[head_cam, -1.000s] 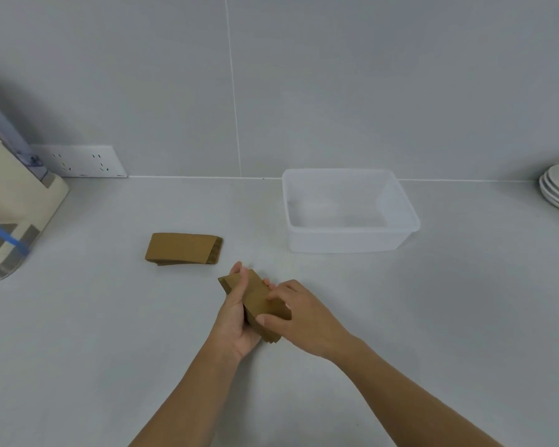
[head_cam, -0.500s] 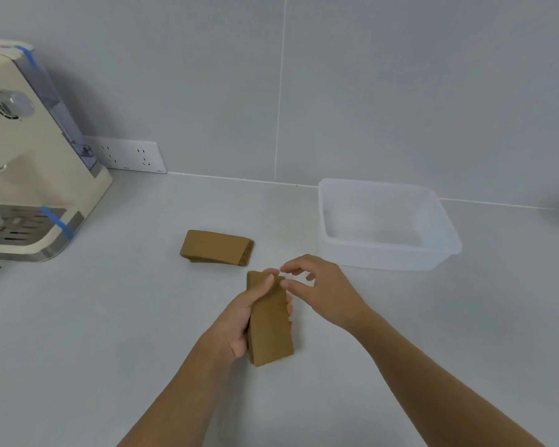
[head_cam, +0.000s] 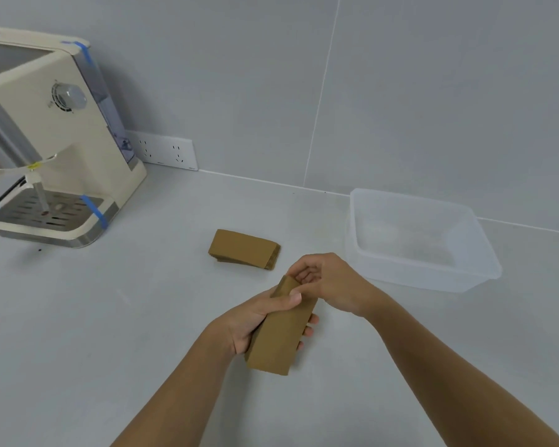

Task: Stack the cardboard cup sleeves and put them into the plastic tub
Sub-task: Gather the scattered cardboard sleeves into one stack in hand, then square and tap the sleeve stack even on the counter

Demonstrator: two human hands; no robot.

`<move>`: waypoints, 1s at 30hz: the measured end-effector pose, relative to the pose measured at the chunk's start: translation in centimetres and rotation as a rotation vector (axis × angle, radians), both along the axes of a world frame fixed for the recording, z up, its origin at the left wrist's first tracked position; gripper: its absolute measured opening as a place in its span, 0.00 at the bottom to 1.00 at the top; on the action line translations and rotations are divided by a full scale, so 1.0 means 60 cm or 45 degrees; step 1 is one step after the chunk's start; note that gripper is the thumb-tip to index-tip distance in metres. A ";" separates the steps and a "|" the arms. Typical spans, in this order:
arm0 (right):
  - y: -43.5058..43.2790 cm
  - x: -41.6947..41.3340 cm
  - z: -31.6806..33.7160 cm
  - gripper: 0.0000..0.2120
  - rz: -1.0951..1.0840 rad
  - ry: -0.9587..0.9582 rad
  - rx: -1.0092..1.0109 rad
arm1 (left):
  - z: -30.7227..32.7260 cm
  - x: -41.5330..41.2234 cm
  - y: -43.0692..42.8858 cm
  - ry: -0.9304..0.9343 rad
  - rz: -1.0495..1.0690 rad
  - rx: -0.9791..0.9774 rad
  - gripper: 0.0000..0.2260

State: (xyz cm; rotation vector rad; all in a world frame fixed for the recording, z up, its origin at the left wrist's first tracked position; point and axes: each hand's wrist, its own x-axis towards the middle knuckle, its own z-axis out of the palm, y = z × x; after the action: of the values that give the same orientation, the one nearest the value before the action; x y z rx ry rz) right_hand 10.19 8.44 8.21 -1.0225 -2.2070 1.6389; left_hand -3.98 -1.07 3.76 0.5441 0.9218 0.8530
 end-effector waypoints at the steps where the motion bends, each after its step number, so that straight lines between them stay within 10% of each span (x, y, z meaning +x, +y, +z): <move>1: 0.001 0.000 0.001 0.10 -0.027 0.027 -0.011 | 0.001 -0.006 -0.001 -0.037 0.012 0.023 0.25; 12: 0.029 -0.013 -0.008 0.09 -0.578 0.328 -0.077 | -0.011 -0.054 -0.009 -0.113 0.597 0.202 0.18; 30: 0.025 -0.095 -0.062 0.06 -0.913 0.245 -0.239 | 0.024 -0.109 0.052 0.833 0.920 0.019 0.03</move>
State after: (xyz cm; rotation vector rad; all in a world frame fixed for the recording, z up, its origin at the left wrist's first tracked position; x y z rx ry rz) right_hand 4.51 9.95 4.47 -1.4147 -1.3403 1.5176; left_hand -10.50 2.06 5.18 0.5124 1.7715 1.3607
